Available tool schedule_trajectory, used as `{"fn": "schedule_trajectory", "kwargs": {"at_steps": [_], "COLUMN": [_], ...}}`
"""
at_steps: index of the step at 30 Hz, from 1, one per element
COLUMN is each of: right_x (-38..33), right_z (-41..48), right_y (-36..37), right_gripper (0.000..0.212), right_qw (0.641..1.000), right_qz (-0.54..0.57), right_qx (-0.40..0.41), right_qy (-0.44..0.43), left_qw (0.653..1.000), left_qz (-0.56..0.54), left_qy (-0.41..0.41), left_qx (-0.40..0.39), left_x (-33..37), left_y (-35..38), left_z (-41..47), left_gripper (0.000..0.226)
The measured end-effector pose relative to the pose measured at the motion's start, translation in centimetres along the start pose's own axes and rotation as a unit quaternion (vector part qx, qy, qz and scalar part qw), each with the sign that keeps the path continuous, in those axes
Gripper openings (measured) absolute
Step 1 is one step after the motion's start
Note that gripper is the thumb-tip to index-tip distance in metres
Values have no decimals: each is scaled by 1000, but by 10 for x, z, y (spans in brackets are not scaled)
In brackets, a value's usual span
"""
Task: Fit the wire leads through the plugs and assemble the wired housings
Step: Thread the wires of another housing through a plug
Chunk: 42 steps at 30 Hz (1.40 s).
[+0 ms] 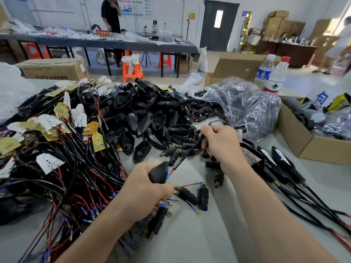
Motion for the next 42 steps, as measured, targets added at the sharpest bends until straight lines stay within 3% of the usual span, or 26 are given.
{"fn": "schedule_trajectory", "kwargs": {"at_steps": [4, 8, 11, 18, 24, 31, 33, 38, 42], "right_x": [-11, -19, -24, -35, -31, -32, -33, -37, -36], "right_z": [8, 10, 11, 7, 6, 3, -2, -50, -64], "right_y": [4, 6, 9, 12, 11, 13, 15, 40, 43], "right_gripper": [38, 36, 36, 35, 35, 32, 28, 10, 19], "right_qw": [999, 998, 997, 997, 994, 990, 985, 963, 963], "right_qz": [22, 50, 67, 62, 104, 138, 173, 170, 231], "right_qx": [-28, -27, -26, -13, 7, 26, -2, -211, -137], "right_qy": [-2, -14, -19, -47, -26, -9, 10, -5, -20], "left_qw": [1000, 995, 992, 984, 990, 985, 982, 983, 985], "left_qz": [-3, -97, -119, -163, -126, -161, -176, -181, -172], "left_qy": [-3, -7, -2, -46, -42, -51, -57, -4, 14], "left_qx": [26, 38, 38, -53, -48, -30, -26, 25, 24], "left_x": [-4, -7, -9, -10, -8, -13, -15, -11, -11], "left_y": [-6, -9, -9, 2, 6, 7, 5, -4, -3], "left_z": [4, 9, 11, 8, 8, 13, 14, 14, 17], "left_gripper": [35, 15, 24, 34, 28, 27, 32, 20, 10]}}
Point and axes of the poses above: each hand's wrist, its own z-axis towards the middle knuckle, its own y-axis out of the palm, x = y × z, the point moved 4 cm from there along z, towards the middle knuckle, and after that the axes turned 11 degrees about -y, right-handed, at the moved point
